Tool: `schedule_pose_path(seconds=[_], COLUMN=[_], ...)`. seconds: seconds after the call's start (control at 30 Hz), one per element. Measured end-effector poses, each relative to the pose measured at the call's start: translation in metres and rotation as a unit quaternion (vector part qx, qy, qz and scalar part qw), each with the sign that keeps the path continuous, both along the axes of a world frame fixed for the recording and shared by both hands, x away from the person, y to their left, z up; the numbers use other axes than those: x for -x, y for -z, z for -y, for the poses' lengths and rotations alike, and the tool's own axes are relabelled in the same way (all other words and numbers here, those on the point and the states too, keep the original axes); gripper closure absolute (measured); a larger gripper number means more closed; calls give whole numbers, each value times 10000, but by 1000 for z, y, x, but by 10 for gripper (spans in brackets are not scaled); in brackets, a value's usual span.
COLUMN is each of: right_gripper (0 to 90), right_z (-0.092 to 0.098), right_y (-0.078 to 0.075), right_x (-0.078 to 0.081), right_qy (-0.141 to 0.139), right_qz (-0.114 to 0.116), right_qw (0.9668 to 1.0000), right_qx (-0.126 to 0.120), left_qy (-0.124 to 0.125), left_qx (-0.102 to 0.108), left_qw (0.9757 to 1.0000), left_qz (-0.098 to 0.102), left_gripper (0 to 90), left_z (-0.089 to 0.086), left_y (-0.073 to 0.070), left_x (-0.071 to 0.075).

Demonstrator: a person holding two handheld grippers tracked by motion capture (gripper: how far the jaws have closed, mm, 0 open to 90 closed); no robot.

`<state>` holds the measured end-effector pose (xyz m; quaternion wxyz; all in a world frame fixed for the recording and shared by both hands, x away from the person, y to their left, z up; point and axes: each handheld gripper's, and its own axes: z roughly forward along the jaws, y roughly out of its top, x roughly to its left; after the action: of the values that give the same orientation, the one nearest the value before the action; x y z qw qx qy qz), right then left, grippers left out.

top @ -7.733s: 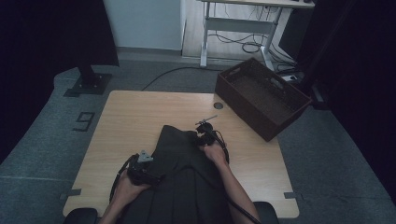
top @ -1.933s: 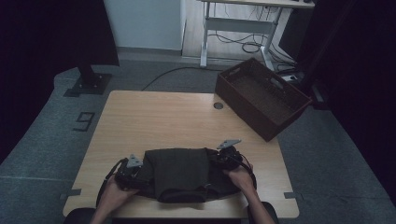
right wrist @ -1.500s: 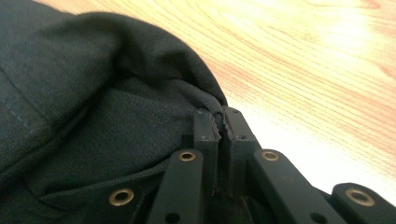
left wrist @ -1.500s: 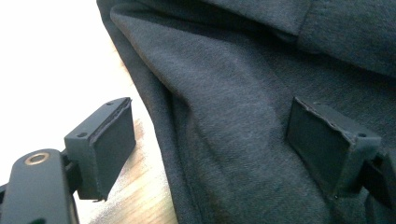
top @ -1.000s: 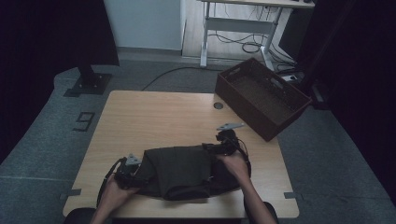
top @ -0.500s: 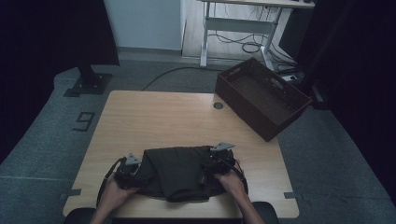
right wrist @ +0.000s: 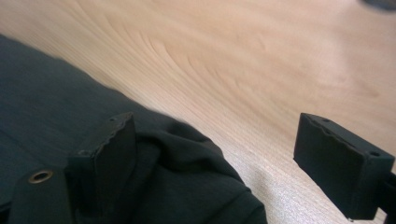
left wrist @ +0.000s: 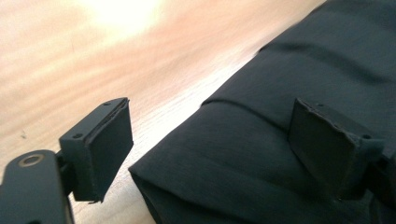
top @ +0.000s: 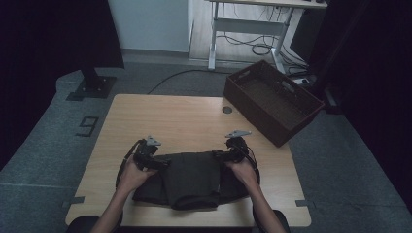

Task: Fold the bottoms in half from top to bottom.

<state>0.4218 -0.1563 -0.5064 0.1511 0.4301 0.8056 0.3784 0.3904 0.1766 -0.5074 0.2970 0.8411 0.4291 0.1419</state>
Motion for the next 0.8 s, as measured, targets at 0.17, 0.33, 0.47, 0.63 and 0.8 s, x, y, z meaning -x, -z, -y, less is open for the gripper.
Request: schedule_pose_path(seconds=[0.17,0.33,0.47,0.63,0.8], right_gripper=[131,139,150,150,150], right_z=[3,7,7,6,3], right_y=[27,39,40,41,41], right_x=[-6,0,7,18,29], right_qy=[-42,32,100,56,11], right_qz=[-207,-260,-242,-244,-241], right_qw=[9997,9994,9995,9996,9996], right_qx=[155,246,152,129,130], left_qy=[-125,-98,-87,-76,-10], left_qx=[138,95,110,390,661], left_qw=[9997,9999,9999,9991,9976], left_qz=[-157,-100,-79,-116,-182], left_gripper=[117,119,128,128,126], left_z=[-4,-4,-5,-14,-23], left_y=[19,20,20,25,29], left_x=[-6,-4,1,11,22])
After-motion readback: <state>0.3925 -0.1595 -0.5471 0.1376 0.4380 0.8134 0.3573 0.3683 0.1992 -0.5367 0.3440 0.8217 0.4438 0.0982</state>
